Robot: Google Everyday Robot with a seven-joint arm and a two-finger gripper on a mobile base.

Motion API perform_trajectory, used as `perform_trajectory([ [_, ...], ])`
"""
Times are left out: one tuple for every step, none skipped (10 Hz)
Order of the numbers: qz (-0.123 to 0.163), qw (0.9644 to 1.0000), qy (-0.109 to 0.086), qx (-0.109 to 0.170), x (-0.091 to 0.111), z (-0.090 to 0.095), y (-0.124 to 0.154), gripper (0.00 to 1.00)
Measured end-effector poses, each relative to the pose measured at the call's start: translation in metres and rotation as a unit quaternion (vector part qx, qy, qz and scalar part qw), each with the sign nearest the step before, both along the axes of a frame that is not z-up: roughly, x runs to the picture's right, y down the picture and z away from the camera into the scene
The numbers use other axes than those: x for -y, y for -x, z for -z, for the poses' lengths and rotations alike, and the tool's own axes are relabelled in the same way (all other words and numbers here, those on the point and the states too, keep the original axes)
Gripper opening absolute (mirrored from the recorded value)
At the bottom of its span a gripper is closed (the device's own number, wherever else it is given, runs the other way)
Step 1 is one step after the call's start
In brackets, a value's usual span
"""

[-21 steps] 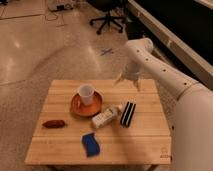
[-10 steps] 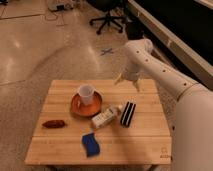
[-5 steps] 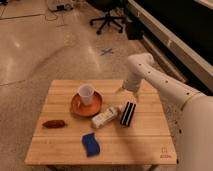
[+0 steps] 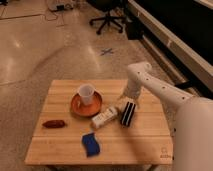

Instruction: Place the eraser in the ceramic cup

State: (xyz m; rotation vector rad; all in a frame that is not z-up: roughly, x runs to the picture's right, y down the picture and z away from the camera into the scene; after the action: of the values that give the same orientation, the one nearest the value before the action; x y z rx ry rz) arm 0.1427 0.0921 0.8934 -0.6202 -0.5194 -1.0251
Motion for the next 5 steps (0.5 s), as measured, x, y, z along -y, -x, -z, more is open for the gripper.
perform_trajectory([
  [0.002, 1.0, 0.007, -0.004, -0.007, -0.006, -0.001, 0.8],
  [0.002, 0.9998, 0.014, -0.01, -0.013, -0.012, -0.004, 0.8],
  [0.002, 0.9996, 0.021, -0.016, -0.018, -0.019, -0.007, 0.8],
  [-0.001, 0.9995, 0.025, -0.021, -0.02, -0.023, -0.009, 0.76],
  [-0.004, 0.9993, 0.026, -0.025, -0.02, -0.027, -0.012, 0.67],
])
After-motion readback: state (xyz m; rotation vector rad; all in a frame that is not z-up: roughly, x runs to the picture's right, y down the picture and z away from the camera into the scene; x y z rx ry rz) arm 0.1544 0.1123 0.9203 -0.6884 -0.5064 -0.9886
